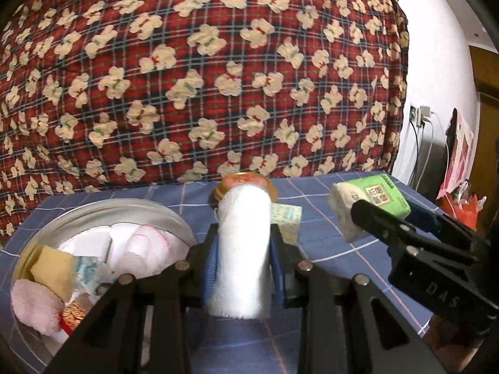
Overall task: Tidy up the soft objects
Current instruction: 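Carry the white towel and green tissue pack over the tin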
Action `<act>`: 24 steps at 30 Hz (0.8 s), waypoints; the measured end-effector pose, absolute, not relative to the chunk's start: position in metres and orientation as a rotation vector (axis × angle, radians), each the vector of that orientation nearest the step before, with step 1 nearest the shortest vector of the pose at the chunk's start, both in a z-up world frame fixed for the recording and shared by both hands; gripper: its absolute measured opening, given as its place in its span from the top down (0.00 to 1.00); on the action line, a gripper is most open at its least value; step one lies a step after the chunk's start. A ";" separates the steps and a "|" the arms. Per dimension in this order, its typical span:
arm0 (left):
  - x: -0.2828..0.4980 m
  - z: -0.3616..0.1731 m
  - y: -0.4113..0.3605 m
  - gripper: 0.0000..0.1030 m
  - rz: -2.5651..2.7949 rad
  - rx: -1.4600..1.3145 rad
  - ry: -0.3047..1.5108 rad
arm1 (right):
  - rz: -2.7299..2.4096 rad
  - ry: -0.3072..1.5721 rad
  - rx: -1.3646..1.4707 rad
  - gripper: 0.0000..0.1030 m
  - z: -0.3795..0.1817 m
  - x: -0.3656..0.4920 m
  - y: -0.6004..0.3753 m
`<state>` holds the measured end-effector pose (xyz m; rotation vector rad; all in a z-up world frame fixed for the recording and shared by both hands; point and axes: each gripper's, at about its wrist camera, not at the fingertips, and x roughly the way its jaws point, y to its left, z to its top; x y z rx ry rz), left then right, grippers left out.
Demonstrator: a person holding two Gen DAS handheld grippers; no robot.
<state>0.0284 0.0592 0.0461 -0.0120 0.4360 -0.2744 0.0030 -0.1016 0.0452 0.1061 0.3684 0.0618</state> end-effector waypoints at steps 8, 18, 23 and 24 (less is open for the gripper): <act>0.028 0.052 0.092 0.72 -0.212 -0.026 0.422 | 0.129 0.350 0.109 0.36 0.055 0.004 -0.068; 0.030 0.057 0.143 0.72 -0.113 -0.064 0.420 | 0.232 0.328 0.090 0.36 0.066 0.007 -0.022; 0.031 0.060 0.165 0.72 -0.056 -0.075 0.415 | 0.283 0.317 0.086 0.36 0.071 0.010 0.001; 0.031 0.060 0.168 0.72 -0.046 -0.074 0.415 | 0.291 0.315 0.086 0.36 0.072 0.011 0.004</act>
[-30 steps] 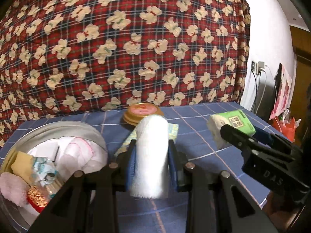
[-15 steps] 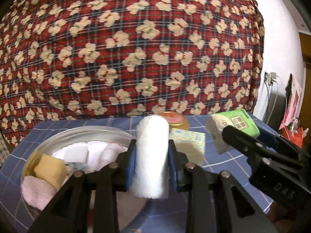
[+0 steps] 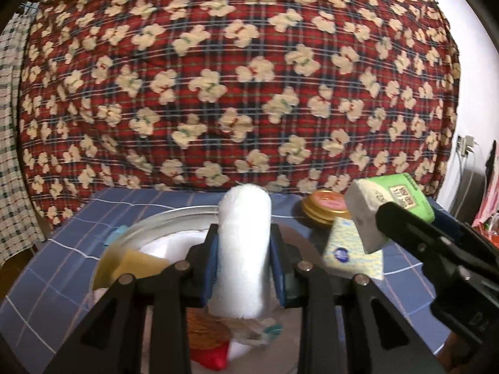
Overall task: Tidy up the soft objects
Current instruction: 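Carry the white towel and green tissue pack over the tin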
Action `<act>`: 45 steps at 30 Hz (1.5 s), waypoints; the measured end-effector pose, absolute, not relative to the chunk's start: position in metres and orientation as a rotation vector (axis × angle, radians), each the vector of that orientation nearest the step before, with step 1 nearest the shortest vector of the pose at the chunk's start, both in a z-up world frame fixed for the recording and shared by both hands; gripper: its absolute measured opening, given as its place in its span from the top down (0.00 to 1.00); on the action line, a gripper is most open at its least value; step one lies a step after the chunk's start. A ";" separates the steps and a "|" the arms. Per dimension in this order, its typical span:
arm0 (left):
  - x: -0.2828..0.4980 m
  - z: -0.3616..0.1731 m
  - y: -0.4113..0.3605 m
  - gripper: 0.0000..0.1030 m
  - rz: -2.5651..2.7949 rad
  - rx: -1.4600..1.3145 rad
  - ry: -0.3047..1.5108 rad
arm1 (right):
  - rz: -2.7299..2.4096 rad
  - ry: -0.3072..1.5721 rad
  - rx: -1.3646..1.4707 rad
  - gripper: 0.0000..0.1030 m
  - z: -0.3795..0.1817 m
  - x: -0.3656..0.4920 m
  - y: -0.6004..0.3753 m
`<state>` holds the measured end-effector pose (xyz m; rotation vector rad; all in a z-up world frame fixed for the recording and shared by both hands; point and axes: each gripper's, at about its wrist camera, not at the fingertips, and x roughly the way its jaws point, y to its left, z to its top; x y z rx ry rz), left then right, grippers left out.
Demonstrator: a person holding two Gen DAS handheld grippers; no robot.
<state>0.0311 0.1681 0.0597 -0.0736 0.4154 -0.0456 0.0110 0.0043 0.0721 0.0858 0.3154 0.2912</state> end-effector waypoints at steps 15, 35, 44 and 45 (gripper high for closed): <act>0.041 0.061 0.217 0.72 0.065 -0.089 0.427 | 0.379 0.309 0.077 0.36 0.080 0.027 0.058; 0.068 0.064 0.248 0.72 0.108 -0.066 0.452 | 0.384 0.349 0.084 0.36 0.084 0.063 0.094; 0.085 0.063 0.258 0.72 0.119 -0.082 0.493 | 0.380 0.395 0.097 0.36 0.086 0.085 0.105; 0.085 0.063 0.259 0.72 0.118 -0.085 0.497 | 0.378 0.398 0.097 0.36 0.086 0.086 0.106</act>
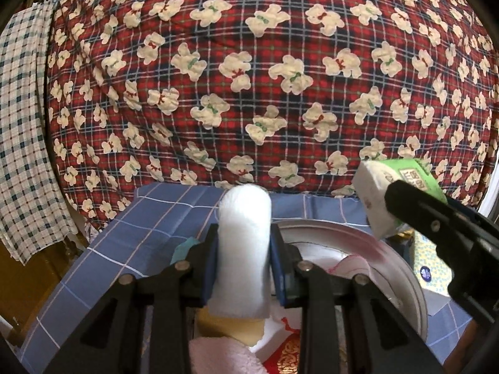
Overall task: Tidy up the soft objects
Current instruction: 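Carry the white towel and green tissue pack over the tin, then lower the towel and green pack into the tin and open both tools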
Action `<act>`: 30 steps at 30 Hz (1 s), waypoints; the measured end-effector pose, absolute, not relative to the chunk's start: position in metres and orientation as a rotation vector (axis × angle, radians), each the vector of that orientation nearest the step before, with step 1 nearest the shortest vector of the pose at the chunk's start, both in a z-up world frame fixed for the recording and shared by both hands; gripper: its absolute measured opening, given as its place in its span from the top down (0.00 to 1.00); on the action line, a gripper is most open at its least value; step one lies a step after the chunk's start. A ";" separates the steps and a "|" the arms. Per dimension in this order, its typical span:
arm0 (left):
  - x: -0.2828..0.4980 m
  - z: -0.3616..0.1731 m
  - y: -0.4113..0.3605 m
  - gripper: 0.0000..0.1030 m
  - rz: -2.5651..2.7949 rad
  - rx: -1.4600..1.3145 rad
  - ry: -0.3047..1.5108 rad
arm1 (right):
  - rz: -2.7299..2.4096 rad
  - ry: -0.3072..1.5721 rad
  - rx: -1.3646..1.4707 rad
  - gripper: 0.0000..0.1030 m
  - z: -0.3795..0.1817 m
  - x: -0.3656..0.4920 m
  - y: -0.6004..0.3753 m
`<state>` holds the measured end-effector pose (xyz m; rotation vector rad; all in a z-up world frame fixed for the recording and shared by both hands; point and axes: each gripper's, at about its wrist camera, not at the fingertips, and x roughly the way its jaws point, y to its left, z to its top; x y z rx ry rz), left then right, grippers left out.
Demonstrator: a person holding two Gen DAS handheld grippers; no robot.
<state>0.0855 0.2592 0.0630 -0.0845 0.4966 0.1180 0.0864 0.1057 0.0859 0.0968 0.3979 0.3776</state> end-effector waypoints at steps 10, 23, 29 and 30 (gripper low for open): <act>0.095 0.060 0.260 0.72 0.111 -0.069 0.535 | 0.347 0.438 0.095 0.36 0.087 0.101 0.105; 0.133 0.059 0.252 0.72 0.051 -0.030 0.659 | 0.326 0.555 0.099 0.36 0.084 0.137 0.102; 0.157 0.051 0.253 0.72 0.049 -0.030 0.746 | 0.328 0.689 0.152 0.36 0.068 0.167 0.098; 0.159 0.050 0.252 0.72 0.046 -0.027 0.758 | 0.330 0.714 0.167 0.36 0.064 0.172 0.097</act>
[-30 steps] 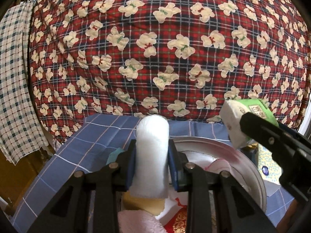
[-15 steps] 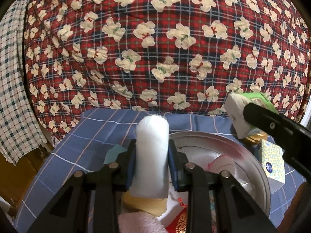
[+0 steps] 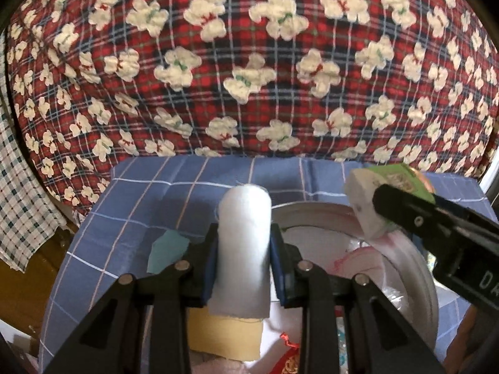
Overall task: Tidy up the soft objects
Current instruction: 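Lower the towel and green pack into the tin and open both tools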
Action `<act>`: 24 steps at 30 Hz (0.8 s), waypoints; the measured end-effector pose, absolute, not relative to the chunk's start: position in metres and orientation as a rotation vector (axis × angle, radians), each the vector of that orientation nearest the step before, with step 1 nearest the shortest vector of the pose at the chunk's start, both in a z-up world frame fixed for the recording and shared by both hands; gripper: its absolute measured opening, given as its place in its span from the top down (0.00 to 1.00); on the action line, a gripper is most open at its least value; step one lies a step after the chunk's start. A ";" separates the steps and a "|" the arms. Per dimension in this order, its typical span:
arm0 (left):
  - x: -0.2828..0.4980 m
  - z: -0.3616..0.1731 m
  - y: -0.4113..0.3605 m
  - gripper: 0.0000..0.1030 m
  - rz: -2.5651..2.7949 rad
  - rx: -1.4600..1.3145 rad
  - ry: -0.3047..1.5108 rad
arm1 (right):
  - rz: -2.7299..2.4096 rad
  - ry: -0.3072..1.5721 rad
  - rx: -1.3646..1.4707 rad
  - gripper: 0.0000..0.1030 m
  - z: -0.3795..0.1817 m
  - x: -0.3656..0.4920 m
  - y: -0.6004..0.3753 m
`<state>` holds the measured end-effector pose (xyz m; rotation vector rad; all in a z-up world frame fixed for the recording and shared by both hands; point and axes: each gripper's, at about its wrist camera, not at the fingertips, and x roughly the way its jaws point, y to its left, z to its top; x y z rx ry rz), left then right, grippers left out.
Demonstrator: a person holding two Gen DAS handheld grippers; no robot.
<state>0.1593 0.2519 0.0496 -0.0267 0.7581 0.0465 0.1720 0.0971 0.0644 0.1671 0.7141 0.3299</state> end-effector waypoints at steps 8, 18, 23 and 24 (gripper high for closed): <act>0.175 0.035 0.248 0.72 0.030 -0.015 0.831 | 0.341 0.887 0.265 0.36 0.029 0.200 0.095; 0.179 0.023 0.241 0.72 -0.002 0.045 0.889 | 0.356 0.941 0.256 0.36 0.018 0.205 0.101; 0.185 0.016 0.243 0.72 -0.026 0.023 0.953 | 0.370 0.986 0.252 0.36 0.009 0.210 0.106; 0.186 0.015 0.240 0.72 -0.012 0.063 0.950 | 0.372 0.994 0.249 0.36 0.007 0.211 0.107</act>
